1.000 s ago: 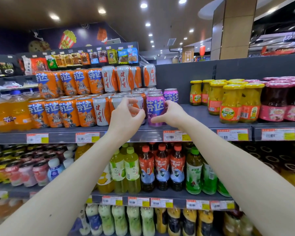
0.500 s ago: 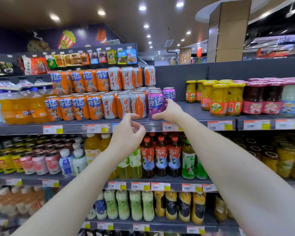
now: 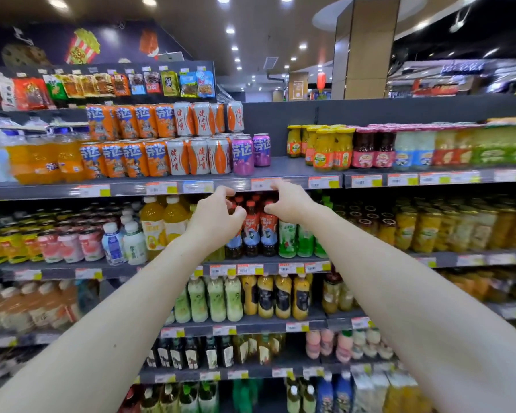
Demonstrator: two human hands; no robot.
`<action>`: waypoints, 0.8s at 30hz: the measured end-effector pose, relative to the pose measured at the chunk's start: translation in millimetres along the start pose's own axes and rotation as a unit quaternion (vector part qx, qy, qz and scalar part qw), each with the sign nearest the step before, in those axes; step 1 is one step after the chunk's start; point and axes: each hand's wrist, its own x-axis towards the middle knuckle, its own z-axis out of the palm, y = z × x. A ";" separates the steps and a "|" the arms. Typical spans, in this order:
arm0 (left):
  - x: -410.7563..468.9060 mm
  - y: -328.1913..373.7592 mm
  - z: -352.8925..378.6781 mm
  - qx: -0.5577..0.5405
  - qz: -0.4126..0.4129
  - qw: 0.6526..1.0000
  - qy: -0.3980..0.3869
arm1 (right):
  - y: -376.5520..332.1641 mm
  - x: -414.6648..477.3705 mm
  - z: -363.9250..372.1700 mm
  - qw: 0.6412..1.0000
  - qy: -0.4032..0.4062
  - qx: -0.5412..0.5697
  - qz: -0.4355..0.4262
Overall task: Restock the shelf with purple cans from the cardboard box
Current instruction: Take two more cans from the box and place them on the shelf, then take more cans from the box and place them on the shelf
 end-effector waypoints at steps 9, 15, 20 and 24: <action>-47.2 96.5 49.4 0.119 0.056 0.990 -0.051 | 81.9 -99.1 -71.1 0.996 -0.021 -0.079 0.031; -81.4 176.7 144.9 0.225 0.099 0.966 -0.079 | 191.8 -177.2 -97.1 0.989 -0.038 -0.132 0.056; -120.5 236.6 253.5 0.245 0.083 0.955 -0.143 | 308.0 -238.9 -134.0 0.980 -0.079 -0.166 0.079; -150.0 271.2 339.5 0.240 0.064 0.948 -0.198 | 391.3 -280.1 -156.2 0.970 -0.120 -0.186 0.096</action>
